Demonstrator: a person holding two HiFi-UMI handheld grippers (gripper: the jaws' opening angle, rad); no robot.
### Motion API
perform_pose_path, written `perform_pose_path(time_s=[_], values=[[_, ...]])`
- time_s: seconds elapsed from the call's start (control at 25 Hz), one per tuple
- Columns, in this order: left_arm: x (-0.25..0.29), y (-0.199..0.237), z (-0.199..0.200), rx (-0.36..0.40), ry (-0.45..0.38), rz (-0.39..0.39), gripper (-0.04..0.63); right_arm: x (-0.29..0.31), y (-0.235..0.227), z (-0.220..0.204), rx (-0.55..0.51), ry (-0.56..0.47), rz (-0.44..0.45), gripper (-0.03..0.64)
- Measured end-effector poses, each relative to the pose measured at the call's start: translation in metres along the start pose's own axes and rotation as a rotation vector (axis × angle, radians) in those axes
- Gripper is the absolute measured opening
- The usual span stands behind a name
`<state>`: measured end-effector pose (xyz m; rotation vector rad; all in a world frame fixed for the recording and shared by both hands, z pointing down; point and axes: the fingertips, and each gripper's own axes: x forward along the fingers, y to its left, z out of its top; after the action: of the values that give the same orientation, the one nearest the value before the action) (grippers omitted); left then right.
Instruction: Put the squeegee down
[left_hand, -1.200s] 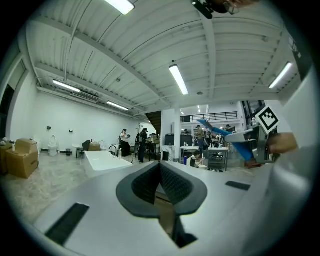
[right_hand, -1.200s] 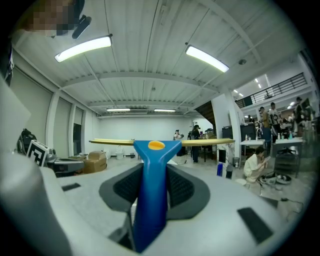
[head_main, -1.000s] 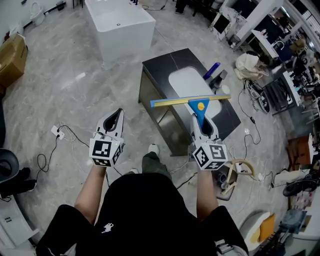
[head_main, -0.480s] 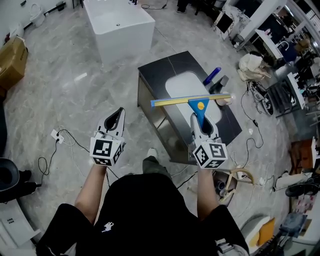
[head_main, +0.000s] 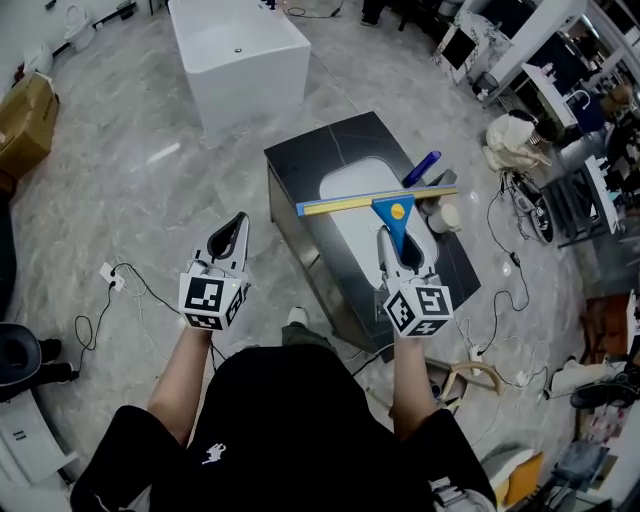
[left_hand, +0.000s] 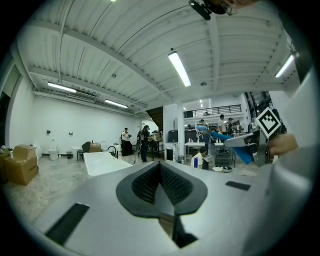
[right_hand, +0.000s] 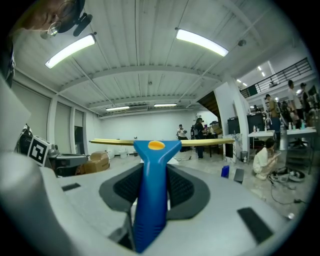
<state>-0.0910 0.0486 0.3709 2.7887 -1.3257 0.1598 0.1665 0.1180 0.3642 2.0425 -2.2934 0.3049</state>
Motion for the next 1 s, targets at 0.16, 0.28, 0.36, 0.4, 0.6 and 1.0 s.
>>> perform_pose_path(time_s=[0.16, 0.28, 0.36, 0.4, 0.6, 1.0], values=[[0.027, -0.005, 0.000, 0.003, 0.008, 0.021, 0.002, 0.022, -0.023, -0.001, 0.007, 0.008, 0.028, 0.132], [0.043, -0.008, -0.001, 0.007, 0.018, 0.038, 0.002, 0.035, -0.036, -0.004, 0.013, 0.016, 0.053, 0.132], [0.053, -0.010, -0.001, 0.009, 0.022, 0.051, 0.002, 0.044, -0.045, -0.005, 0.017, 0.019, 0.068, 0.132], [0.058, -0.010, -0.001, 0.010, 0.025, 0.057, 0.002, 0.049, -0.049, -0.005, 0.019, 0.021, 0.075, 0.132], [0.077, -0.011, -0.003, 0.019, 0.047, 0.084, 0.002, 0.070, -0.064, -0.009, 0.035, 0.032, 0.111, 0.132], [0.100, -0.013, -0.005, 0.032, 0.067, 0.088, 0.002, 0.087, -0.075, -0.015, 0.056, 0.040, 0.135, 0.132]])
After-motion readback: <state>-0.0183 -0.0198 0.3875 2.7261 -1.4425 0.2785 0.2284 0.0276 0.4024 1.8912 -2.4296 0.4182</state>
